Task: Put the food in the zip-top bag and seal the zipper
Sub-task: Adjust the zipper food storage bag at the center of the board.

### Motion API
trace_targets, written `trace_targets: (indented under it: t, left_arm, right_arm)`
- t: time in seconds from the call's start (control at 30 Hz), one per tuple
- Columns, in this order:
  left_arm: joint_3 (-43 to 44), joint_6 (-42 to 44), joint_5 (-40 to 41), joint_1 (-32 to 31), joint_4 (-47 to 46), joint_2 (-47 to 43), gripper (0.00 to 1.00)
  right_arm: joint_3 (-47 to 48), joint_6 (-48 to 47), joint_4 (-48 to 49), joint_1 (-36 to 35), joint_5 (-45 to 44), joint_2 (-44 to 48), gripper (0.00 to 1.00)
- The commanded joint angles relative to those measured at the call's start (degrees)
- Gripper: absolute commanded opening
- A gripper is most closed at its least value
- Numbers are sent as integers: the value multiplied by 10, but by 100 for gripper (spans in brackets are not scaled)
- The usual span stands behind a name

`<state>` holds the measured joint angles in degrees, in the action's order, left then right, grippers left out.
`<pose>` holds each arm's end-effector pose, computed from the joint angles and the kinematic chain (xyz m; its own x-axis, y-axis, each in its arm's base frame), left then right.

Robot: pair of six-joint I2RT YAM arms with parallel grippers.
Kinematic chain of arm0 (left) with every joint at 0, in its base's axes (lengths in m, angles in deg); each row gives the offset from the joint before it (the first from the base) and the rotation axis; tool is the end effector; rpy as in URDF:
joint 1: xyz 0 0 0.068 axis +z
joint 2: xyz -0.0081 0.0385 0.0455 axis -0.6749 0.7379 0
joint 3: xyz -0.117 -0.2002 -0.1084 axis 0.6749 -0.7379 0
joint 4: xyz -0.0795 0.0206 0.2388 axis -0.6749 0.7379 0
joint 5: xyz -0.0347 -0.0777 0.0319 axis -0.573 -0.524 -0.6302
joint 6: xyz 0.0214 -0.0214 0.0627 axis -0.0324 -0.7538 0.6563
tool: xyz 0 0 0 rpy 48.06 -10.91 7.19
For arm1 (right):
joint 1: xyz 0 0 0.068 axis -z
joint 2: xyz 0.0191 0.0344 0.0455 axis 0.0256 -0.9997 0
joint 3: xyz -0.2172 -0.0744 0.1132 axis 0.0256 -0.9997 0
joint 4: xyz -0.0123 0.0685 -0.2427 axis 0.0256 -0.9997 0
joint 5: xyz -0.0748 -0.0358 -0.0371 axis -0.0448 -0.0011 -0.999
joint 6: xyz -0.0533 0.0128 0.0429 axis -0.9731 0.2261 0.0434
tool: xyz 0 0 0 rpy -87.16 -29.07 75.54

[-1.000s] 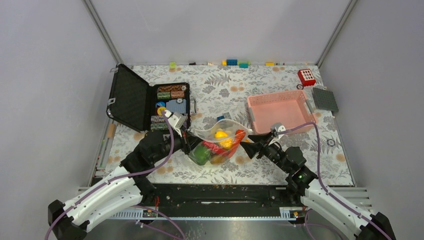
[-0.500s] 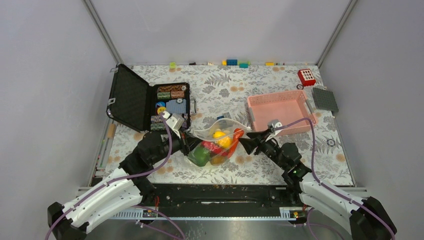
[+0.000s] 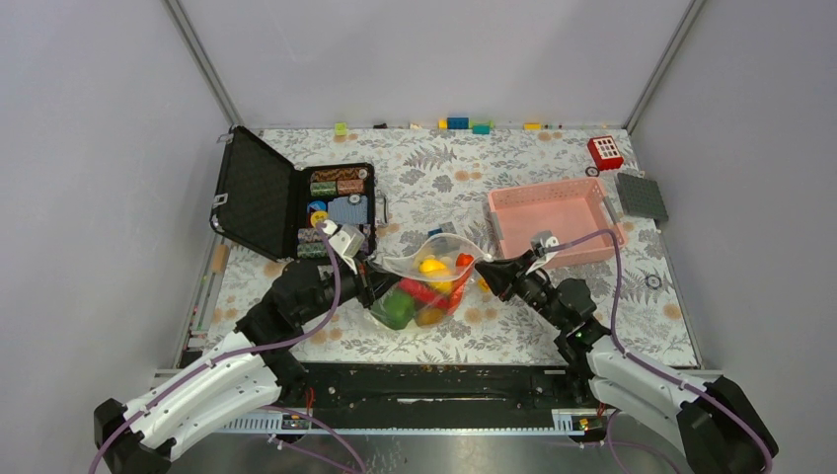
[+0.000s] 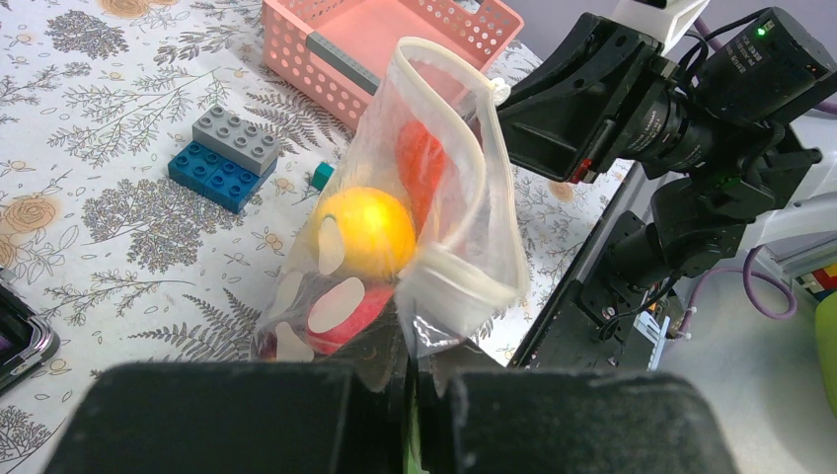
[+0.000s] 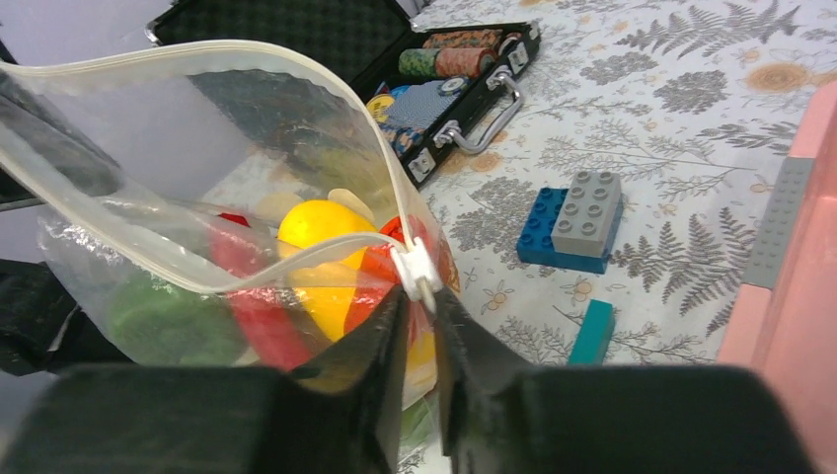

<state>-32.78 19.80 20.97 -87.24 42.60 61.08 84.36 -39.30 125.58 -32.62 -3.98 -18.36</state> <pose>0.1254 -0.1401 0.2668 -0.3993 -0.1281 -0.9078 0.7323 0.5511 -0.3999 0.1542 0.1168 0.2019 -0.1294 0.3369 -0.9326 -0.7009 0.6342 0.3264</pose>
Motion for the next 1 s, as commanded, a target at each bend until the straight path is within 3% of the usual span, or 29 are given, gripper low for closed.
trace_targets:
  t: [0.0,0.07,0.23,0.33,0.37,0.43,0.57,0.67,0.77,0.87,0.97]
  left_arm:
    - [0,5,-1,1,-37,-7,0]
    - [2,0,12,1,-36,-11,0]
    - [26,-42,143,1,0,-29,0]
    - [39,-75,234,1,40,-45,10]
    - [42,-85,261,1,49,-51,15]
    - [46,-108,327,1,70,-61,38]
    - [72,-144,442,1,113,-55,73]
    - [104,-61,347,1,67,-37,85]
    - [145,39,152,1,16,3,97]
    - [199,150,-111,1,11,64,99]
    - [236,255,-251,0,14,126,99]
  right_arm:
    - [4,10,54,10,28,1,14]
    - [5,11,54,10,35,10,1]
    - [43,-6,-49,11,65,57,0]
    - [76,-26,-131,10,97,91,0]
    - [85,-31,-156,10,108,101,0]
    - [103,-43,-204,10,131,120,0]
    - [135,-65,-272,10,186,136,0]
    - [184,-90,-351,11,218,120,0]
    - [246,-125,-446,10,256,93,0]
    - [289,-160,-521,11,274,83,0]
    - [310,-192,-562,11,286,91,0]
